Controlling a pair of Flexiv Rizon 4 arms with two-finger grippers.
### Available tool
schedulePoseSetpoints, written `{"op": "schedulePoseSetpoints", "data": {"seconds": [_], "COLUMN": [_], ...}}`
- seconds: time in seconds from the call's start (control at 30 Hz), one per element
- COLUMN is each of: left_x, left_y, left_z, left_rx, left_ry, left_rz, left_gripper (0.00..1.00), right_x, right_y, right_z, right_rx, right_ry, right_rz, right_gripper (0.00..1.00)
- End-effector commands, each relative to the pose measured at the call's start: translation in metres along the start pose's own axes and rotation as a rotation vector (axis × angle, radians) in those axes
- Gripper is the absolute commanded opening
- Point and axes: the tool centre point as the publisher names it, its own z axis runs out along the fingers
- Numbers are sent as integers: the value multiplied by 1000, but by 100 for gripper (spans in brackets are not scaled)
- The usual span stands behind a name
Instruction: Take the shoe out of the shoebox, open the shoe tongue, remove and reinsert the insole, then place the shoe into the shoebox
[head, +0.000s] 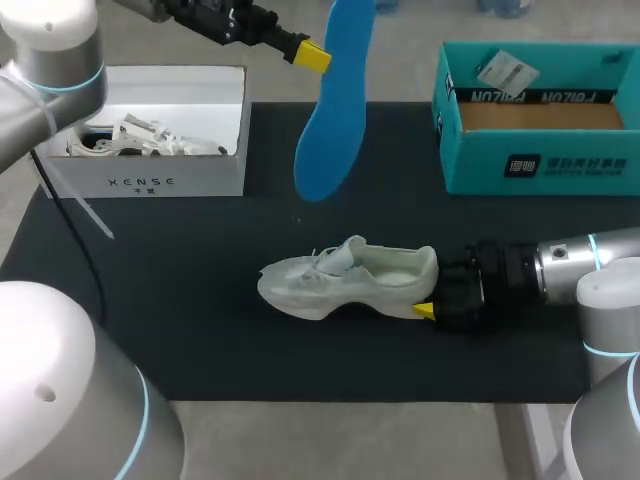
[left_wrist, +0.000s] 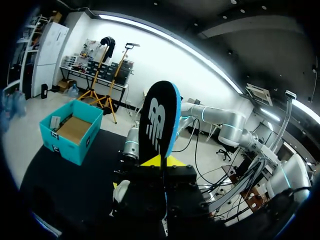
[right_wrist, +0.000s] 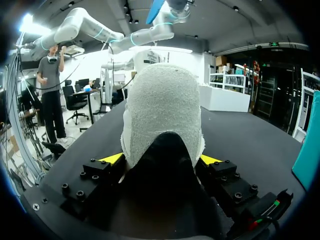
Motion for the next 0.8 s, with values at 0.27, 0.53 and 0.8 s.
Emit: {"op": "schedulePoseSetpoints", "data": {"seconds": [0.27,0.53,0.8], "left_x": [-9,-18,-56], "left_y": [-1,-10,-22], "left_z": [-17,-27,-26], "left_rx": [30,67,76], "left_ry": [128,194,370], "left_rz": [-7,-39,-110], "left_gripper": [0,0,0], "right_x": [1,1,1], "right_y": [-4,-4,-4], "right_z": [3,3,3], "right_rx": [2,2,2], "right_ry": [-2,-2,-2], "right_rz": [0,0,0], "right_gripper": [0,0,0]}}
